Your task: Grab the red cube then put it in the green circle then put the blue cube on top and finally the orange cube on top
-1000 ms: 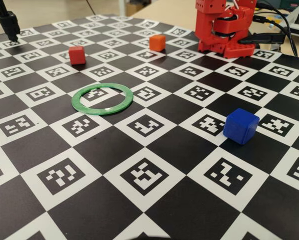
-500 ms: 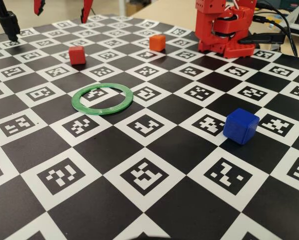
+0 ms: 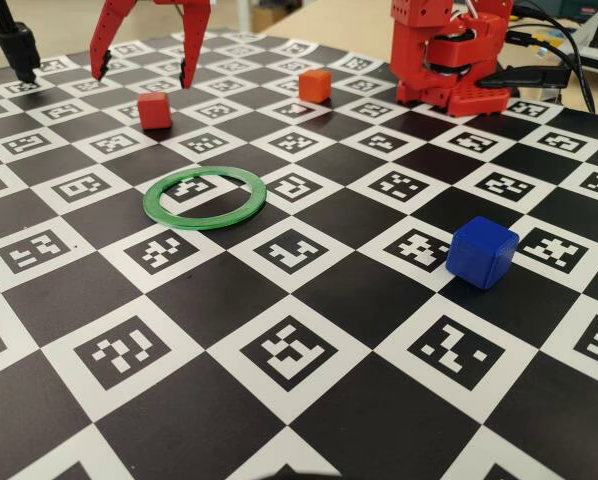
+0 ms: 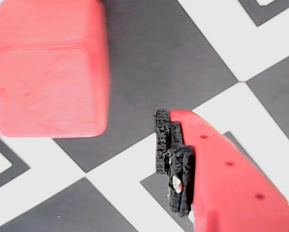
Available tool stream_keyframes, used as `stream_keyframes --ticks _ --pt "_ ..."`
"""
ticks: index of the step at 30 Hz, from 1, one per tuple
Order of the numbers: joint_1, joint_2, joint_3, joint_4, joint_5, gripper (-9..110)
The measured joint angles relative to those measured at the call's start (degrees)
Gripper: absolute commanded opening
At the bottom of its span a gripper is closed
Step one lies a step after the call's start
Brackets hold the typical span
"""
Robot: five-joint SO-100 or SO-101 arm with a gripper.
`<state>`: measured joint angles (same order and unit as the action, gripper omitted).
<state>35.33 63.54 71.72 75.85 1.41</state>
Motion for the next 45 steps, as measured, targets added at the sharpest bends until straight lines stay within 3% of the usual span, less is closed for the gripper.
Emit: stream_keyframes --ticks 28,45 --pt "0.2 -6.5 0.7 -5.9 -1.2 45" --pt "0.4 -6.5 0.7 -6.6 -1.2 25"
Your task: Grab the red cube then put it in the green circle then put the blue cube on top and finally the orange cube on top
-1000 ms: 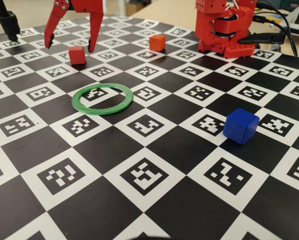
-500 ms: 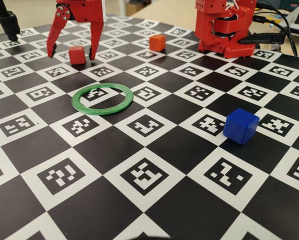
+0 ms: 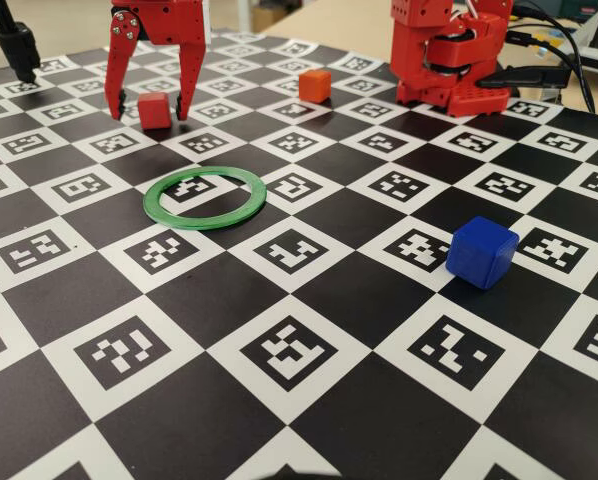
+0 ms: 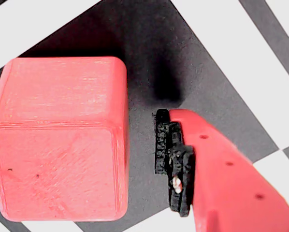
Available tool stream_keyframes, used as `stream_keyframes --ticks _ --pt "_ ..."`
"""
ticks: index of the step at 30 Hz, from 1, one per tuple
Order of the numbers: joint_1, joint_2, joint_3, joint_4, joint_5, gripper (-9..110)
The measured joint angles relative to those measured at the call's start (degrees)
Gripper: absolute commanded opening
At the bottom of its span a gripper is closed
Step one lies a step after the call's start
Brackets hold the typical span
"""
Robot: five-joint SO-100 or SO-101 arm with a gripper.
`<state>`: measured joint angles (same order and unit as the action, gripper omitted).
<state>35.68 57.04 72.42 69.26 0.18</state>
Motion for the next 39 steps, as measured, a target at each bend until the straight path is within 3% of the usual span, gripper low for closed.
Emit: stream_keyframes --ticks 14,31,39 --pt "0.0 0.0 0.0 0.0 -1.1 12" --pt "0.0 1.5 2.8 -0.4 -1.1 10" --pt "-0.1 6.9 3.2 5.4 -2.3 9"
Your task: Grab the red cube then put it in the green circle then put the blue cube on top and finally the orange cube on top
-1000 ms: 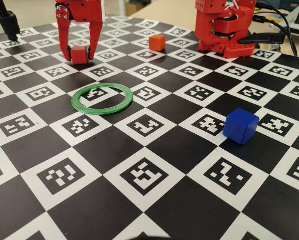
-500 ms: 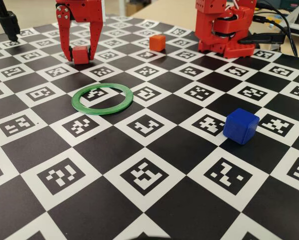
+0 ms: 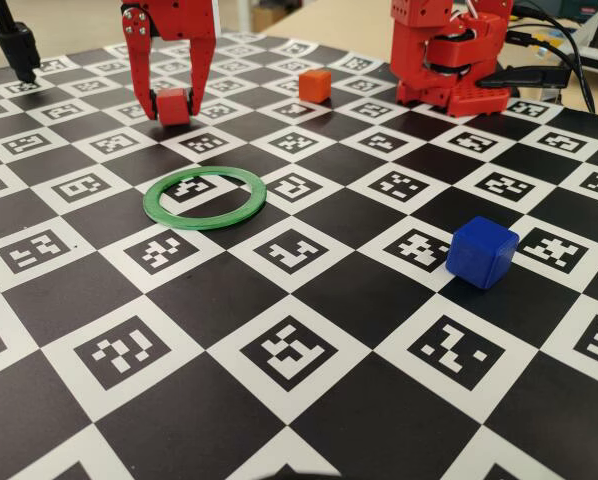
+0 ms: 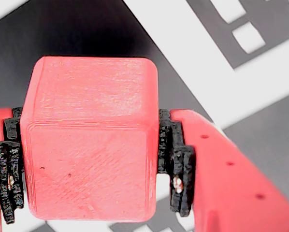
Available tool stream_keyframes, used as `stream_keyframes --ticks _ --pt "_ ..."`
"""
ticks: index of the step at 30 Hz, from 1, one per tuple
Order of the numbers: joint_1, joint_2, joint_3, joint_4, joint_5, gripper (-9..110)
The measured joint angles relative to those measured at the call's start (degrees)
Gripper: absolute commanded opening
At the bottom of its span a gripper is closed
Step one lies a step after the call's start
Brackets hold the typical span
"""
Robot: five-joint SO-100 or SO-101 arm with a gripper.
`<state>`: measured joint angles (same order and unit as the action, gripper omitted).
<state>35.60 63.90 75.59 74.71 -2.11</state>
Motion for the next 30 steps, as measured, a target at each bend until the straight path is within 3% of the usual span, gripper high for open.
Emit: stream_keyframes --ticks 11,20,30 --pt "-3.3 10.3 0.0 8.5 -5.4 9" --pt "-12.0 13.5 -5.3 18.5 -11.9 8" --pt "-22.0 13.4 -15.8 23.0 -10.5 8"
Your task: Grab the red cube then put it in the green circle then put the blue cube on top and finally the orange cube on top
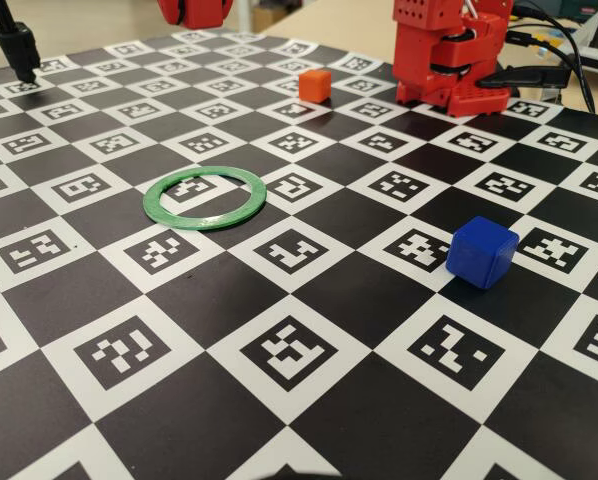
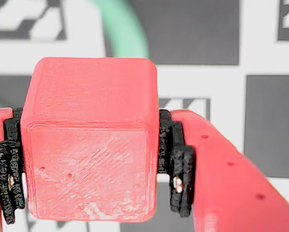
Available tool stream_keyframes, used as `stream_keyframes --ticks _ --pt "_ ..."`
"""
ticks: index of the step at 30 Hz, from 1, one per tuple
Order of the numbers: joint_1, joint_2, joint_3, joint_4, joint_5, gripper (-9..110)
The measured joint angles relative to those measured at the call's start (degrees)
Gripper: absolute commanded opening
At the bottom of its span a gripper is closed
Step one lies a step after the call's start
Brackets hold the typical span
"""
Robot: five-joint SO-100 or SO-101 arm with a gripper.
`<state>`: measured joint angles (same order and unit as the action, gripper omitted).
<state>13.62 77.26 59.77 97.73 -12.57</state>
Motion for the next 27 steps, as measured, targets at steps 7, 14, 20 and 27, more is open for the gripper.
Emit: stream_keyframes --ticks 7,14,20,27 --pt "-5.5 -5.3 -4.7 0.0 1.8 7" --pt "-7.3 -10.9 -7.3 -3.4 2.2 7" --pt "-7.3 -11.5 -1.5 -12.0 2.5 7" --pt "-7.2 -14.6 4.1 -19.3 3.3 7"
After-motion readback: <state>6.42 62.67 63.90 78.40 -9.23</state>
